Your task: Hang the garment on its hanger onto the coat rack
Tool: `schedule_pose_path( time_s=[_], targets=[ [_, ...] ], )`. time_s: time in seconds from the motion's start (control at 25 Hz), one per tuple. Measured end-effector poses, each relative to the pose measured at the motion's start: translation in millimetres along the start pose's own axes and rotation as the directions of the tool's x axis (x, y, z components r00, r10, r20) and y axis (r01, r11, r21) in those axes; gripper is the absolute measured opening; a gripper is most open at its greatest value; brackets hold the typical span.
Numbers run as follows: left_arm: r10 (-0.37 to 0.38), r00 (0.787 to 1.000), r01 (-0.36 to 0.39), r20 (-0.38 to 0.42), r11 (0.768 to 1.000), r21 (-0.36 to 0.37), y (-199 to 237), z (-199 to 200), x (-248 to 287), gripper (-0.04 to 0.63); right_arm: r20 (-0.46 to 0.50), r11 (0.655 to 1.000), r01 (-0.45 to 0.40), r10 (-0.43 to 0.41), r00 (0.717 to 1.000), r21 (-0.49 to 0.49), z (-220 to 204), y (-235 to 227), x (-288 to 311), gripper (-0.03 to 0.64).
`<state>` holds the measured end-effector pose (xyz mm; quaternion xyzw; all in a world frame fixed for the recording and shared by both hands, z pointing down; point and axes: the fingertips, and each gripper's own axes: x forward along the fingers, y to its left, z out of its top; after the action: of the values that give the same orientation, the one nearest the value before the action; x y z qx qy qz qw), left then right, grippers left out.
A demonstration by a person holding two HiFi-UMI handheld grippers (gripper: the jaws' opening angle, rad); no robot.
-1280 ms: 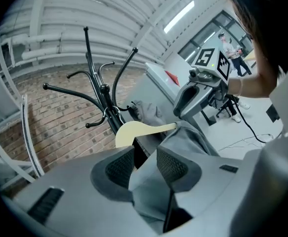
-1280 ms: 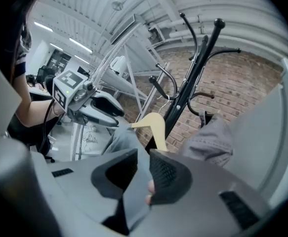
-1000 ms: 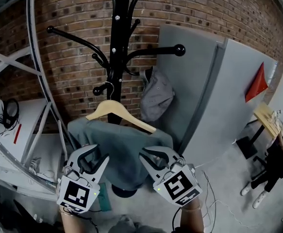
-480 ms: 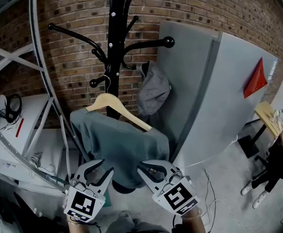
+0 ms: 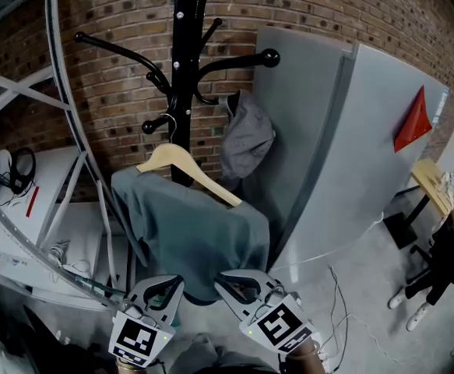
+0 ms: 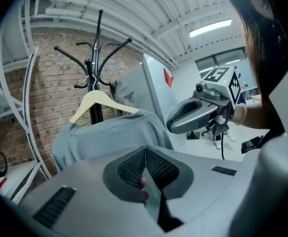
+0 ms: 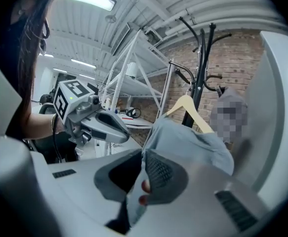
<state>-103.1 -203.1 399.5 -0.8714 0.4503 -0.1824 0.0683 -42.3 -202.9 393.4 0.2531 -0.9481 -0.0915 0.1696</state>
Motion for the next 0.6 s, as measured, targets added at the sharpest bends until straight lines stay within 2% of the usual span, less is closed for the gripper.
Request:
schedule_pose_path(
  time_s=[0.28, 0.6],
  targets=[
    [-0.015, 1.0, 0.015, 0.001, 0.998, -0.067, -4.0, -7.7, -5.8, 0.003, -0.024, 1.0, 0.0, 0.0, 1.0, 0.01, -5.6, 4.1, 4.1, 0.037],
    [0.014, 1.0, -0.013, 0.004, 0.998, -0.067, 9.3, -14.6, -9.7, 0.003, -0.037, 1.0, 0.015, -0.015, 0.999, 0.0, -5.6, 4.4, 13.7, 0.021]
  ],
)
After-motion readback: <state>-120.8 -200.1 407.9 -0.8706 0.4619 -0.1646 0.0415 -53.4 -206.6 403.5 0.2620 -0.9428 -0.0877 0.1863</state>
